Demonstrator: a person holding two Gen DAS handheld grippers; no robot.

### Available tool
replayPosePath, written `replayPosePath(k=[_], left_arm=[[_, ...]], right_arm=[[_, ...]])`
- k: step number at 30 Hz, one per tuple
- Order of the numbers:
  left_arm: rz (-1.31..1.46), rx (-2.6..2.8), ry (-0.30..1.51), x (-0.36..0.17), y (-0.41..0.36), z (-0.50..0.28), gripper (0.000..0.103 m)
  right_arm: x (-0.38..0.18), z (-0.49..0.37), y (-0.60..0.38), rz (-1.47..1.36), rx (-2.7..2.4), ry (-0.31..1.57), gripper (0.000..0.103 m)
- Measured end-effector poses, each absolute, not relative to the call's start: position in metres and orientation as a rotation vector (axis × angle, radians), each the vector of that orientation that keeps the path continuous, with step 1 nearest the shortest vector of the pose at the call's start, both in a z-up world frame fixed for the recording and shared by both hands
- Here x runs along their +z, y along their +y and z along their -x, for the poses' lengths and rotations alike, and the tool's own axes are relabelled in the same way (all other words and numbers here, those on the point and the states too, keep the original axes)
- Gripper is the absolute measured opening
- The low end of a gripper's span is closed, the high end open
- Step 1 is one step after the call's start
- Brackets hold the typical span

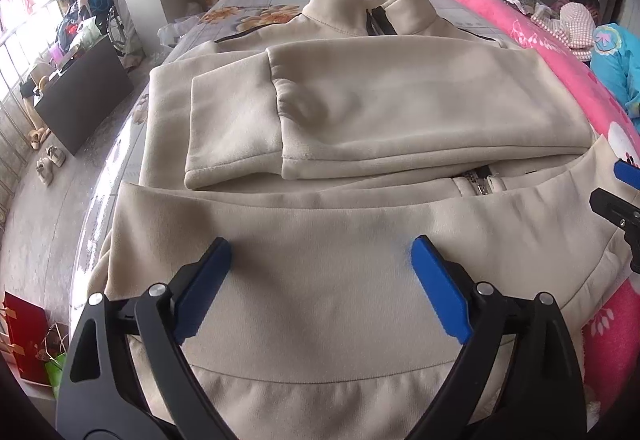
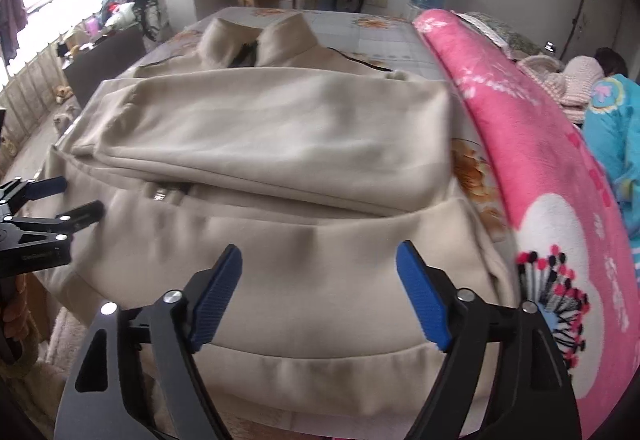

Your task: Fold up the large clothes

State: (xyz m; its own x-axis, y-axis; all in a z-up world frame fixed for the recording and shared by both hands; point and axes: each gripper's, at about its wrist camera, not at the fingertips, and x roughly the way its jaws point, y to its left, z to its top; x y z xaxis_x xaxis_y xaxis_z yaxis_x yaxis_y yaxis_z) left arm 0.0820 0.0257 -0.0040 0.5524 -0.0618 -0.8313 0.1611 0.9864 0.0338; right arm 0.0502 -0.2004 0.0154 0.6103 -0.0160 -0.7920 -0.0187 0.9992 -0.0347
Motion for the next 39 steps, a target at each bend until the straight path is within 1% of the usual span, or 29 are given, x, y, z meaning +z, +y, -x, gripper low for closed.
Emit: replayPosePath(k=[2, 3, 4, 5, 8, 32, 39], left_arm=[[-0.110, -0.132, 0.980, -0.004, 0.025, -0.082, 0.091], [-0.112, -0.131, 0.983, -0.005, 0.024, -0.082, 0.092], [-0.113, -0.130, 0.986, -0.005, 0.023, -0.083, 0.093], [-0.113, -0.129, 0.989, -0.005, 0.023, -0.083, 0.093], [-0.114, -0.128, 0.995, -0.005, 0.022, -0.084, 0.095], [-0.110, -0.116, 1.008, -0.005, 0.022, -0.086, 0.095], [-0.111, -0.114, 0.995, -0.005, 0.022, -0.084, 0.095]], right_arm=[[0.007, -0.052, -0.208, 0.030, -0.021, 0.951, 0.083], [-0.004, -0.055, -0.212, 0.027, -0.044, 0.994, 0.087], [-0.009, -0.055, -0.215, 0.019, -0.046, 1.009, 0.088], [-0.009, -0.053, -0.218, -0.003, -0.047, 0.992, 0.091], [-0.011, -0.055, -0.220, -0.011, -0.026, 1.014, 0.097], [-0.011, -0.059, -0.216, -0.010, -0.039, 1.047, 0.097], [-0.007, -0.060, -0.209, 0.027, -0.077, 1.051, 0.097]])
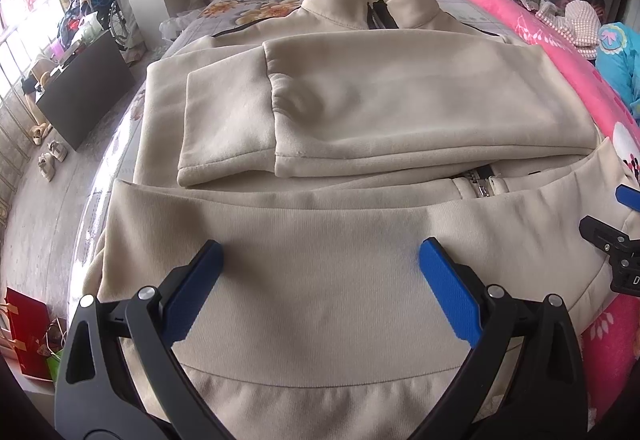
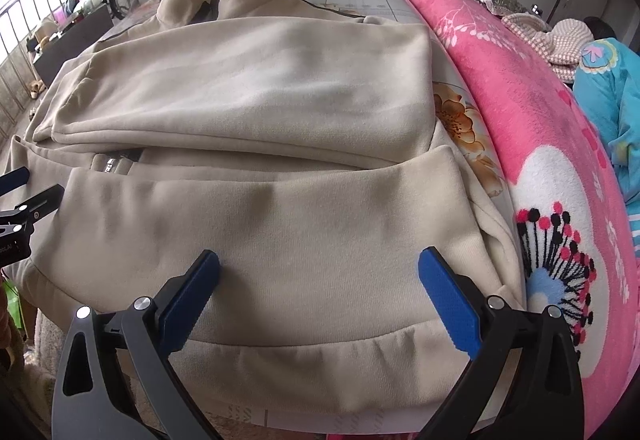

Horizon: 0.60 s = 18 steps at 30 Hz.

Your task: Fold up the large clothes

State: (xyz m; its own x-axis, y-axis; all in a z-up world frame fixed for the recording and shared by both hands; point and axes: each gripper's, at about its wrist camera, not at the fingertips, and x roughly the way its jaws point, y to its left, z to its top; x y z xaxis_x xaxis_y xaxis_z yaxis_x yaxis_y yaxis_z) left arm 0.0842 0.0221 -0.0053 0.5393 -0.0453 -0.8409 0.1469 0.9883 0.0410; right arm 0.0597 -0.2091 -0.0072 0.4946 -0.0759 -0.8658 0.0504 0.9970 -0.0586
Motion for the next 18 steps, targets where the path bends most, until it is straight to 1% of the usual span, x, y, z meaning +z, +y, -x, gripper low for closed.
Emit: replayPosePath(k=[7, 14, 18], left_arm=[[-0.115, -0.112, 1.003, -0.005, 0.021, -0.084, 0.095], [-0.113, -0.105, 1.011, -0.005, 0.020, -0.085, 0.095], [-0.113, -0.104, 1.017, -0.005, 0.021, -0.086, 0.095]], right_arm=[[0.013, -0.060, -0.188, 0.024, 0.004, 0.949, 0.097], [-0.011, -0.076, -0.171, 0.009, 0.073, 0.995, 0.097], [-0.014, -0.074, -0.170, -0.006, 0.071, 0.978, 0.097]])
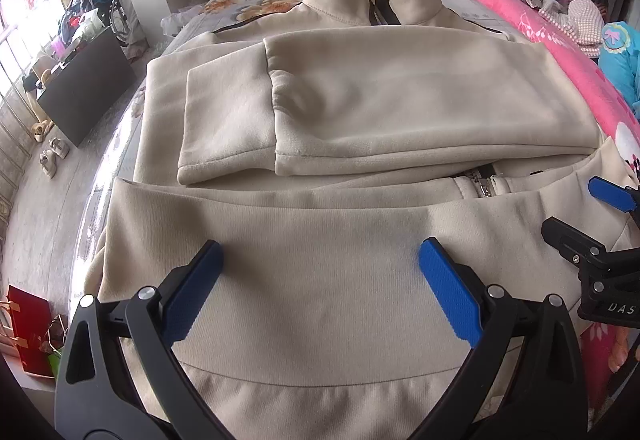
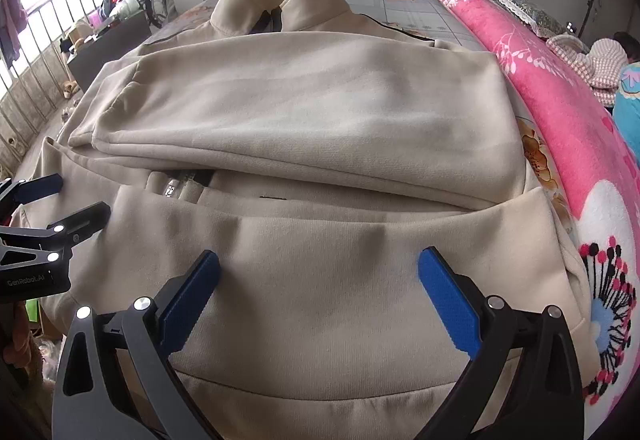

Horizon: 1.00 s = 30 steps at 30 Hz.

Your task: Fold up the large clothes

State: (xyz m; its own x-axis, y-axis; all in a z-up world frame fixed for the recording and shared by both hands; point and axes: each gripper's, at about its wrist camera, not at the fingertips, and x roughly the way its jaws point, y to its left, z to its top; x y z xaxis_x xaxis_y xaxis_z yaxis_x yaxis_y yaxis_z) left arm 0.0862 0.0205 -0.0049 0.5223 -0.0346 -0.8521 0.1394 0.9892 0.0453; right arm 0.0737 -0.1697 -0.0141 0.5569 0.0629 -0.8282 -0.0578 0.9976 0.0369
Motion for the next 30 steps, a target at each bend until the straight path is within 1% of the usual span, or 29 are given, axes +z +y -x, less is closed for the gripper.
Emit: replayPosePath(k=[30], left_arm=[[-0.099, -0.069, 0.999, -0.0065, 0.0194, -0.0836, 0.096]], right_arm=[[-0.0149, -0.0708, -0.1685, -0.007, 0.062, 0.963, 0.097]])
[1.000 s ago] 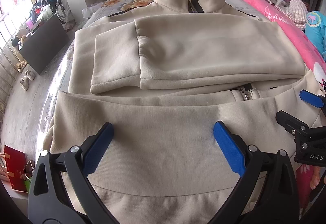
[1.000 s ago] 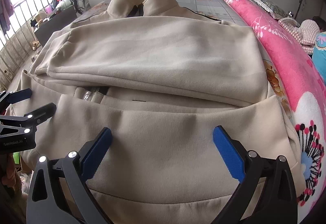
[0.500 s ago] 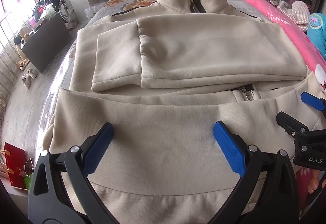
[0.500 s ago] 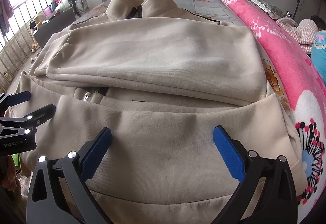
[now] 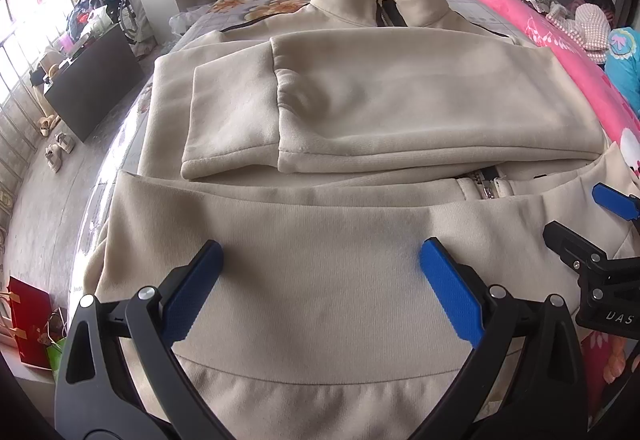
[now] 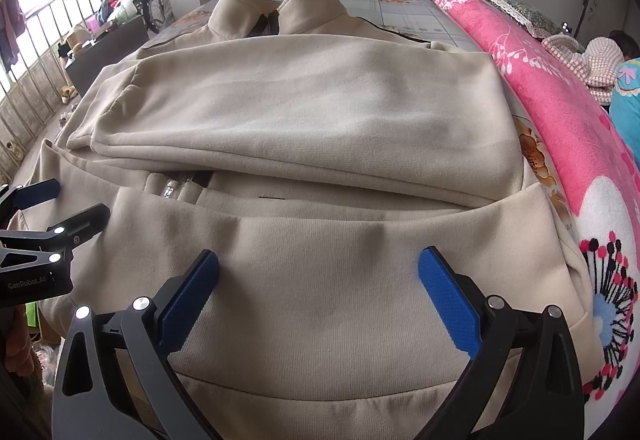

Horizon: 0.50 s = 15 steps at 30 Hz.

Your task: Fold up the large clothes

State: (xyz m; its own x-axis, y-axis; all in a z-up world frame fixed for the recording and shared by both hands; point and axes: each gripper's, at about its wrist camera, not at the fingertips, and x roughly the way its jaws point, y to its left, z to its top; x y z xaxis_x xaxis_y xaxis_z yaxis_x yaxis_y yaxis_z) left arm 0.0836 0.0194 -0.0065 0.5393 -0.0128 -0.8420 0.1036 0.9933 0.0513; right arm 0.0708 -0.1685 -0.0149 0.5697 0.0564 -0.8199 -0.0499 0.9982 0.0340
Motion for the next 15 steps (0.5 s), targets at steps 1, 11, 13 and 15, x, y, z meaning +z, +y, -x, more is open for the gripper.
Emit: replayPosePath(k=[1, 11, 13, 15], left_arm=[[-0.099, -0.068, 0.999, -0.0066, 0.0193, -0.0836, 0.096], [-0.095, -0.060, 1.001, -0.0063, 0.0187, -0.0839, 0.096], [-0.093, -0.057, 1.001, -0.0066, 0.0186, -0.0839, 0.096], [-0.093, -0.058, 1.002, -0.0066, 0.0188, -0.0840, 0.096]], right_arm=[[-0.0149, -0.0708, -0.1685, -0.007, 0.063, 0.963, 0.097], [-0.0150, -0.0702, -0.1682, -0.008, 0.062, 0.963, 0.097], [-0.0150, -0.0702, -0.1681, -0.008, 0.062, 0.964, 0.097], [-0.0151, -0.0700, -0.1681, -0.007, 0.062, 0.963, 0.097]])
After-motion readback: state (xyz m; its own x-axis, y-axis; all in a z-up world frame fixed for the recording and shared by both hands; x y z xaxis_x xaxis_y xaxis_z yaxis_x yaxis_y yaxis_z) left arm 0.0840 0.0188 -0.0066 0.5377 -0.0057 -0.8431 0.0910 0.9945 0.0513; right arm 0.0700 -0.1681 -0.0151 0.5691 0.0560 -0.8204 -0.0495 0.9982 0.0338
